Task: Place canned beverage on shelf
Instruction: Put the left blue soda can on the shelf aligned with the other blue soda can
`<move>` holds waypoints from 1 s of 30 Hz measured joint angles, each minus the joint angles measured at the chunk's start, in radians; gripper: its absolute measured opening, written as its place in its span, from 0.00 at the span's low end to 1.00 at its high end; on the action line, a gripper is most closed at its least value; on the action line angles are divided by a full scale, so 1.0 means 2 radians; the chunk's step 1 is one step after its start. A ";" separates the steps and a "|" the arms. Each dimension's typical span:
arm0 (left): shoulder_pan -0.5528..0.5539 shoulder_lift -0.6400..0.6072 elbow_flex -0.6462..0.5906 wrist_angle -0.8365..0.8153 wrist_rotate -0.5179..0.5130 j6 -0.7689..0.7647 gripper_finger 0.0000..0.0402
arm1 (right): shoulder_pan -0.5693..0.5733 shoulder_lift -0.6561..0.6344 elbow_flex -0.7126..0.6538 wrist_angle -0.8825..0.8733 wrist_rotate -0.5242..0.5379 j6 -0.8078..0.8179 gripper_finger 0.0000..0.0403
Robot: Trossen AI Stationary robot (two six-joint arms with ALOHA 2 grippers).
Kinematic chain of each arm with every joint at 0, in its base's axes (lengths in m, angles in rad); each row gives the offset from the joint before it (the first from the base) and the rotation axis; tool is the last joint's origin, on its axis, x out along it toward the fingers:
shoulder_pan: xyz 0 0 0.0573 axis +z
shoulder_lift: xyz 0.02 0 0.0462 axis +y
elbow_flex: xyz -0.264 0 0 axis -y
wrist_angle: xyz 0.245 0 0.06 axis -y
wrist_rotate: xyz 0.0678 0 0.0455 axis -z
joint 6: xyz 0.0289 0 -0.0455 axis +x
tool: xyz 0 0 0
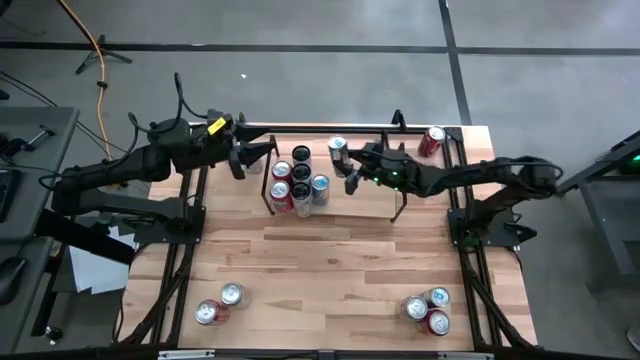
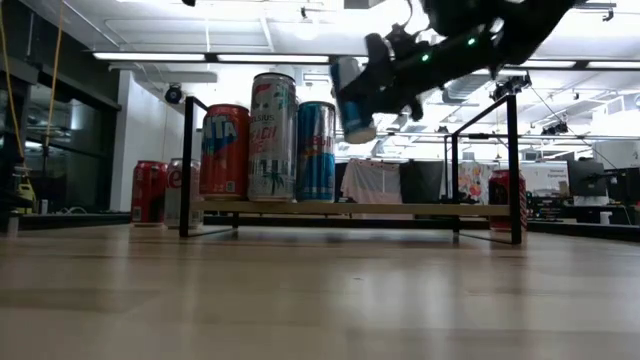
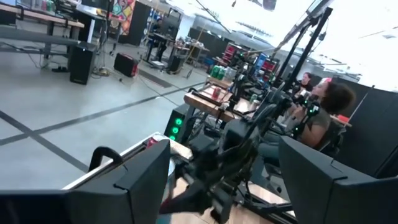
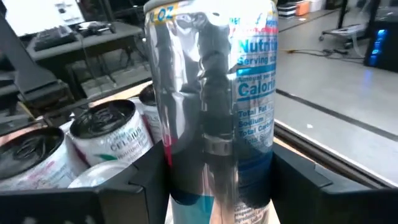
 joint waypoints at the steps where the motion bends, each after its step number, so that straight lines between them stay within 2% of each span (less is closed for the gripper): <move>1: 0.000 0.000 0.000 0.001 0.000 0.000 0.62 | -0.003 0.012 0.007 0.004 -0.009 0.000 0.49; 9: 0.000 0.000 0.000 0.002 -0.001 0.000 0.62 | -0.007 0.054 0.021 0.008 -0.014 -0.012 0.49; 25: 0.000 0.000 0.000 -0.003 -0.001 0.000 0.62 | -0.007 0.051 0.021 -0.048 -0.015 -0.014 0.52; 30: 0.000 0.022 0.002 -0.018 -0.007 0.000 0.62 | -0.006 0.032 0.021 -0.052 -0.039 -0.027 0.52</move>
